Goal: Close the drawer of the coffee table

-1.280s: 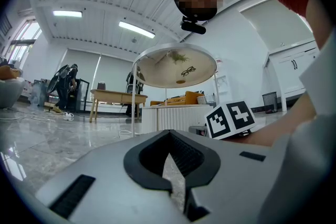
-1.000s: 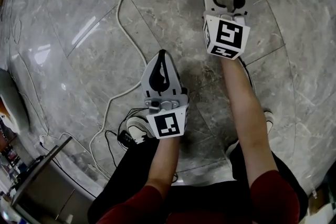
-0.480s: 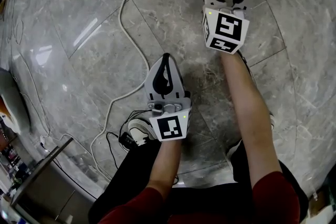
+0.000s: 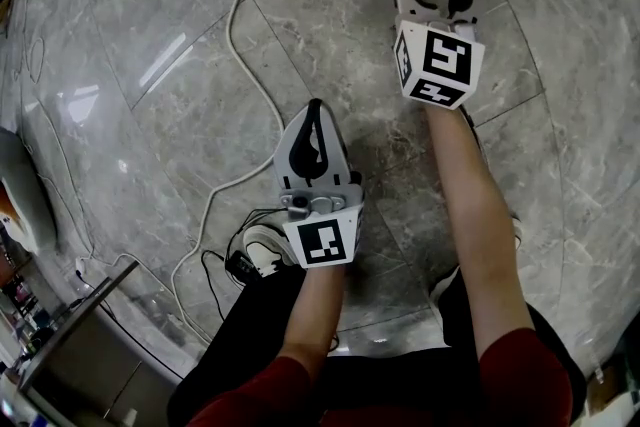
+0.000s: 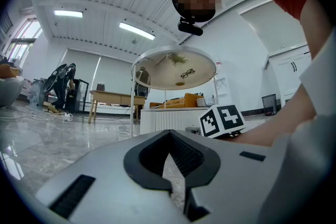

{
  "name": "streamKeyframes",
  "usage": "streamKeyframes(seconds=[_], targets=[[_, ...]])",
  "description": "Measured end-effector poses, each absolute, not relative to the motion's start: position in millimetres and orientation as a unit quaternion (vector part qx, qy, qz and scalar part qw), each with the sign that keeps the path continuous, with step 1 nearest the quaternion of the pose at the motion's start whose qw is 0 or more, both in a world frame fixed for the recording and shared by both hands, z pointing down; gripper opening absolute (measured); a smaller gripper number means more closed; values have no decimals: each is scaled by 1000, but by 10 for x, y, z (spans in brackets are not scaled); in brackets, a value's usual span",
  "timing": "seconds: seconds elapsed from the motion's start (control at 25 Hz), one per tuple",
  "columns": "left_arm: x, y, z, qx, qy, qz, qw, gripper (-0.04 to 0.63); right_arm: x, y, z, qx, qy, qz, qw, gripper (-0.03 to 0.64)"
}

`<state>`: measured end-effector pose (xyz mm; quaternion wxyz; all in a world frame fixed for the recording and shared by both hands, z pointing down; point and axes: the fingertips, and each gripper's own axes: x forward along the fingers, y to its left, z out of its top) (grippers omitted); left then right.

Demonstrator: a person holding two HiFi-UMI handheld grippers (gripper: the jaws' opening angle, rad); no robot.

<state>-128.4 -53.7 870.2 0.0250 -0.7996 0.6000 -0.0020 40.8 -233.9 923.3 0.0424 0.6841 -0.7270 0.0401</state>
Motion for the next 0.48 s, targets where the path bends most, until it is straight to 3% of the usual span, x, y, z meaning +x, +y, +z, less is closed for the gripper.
streamKeyframes(seconds=[0.48], targets=[[-1339,-571,8694,-794,607,-6,26,14,550,-1528,9226,685,-727,27,43,307]])
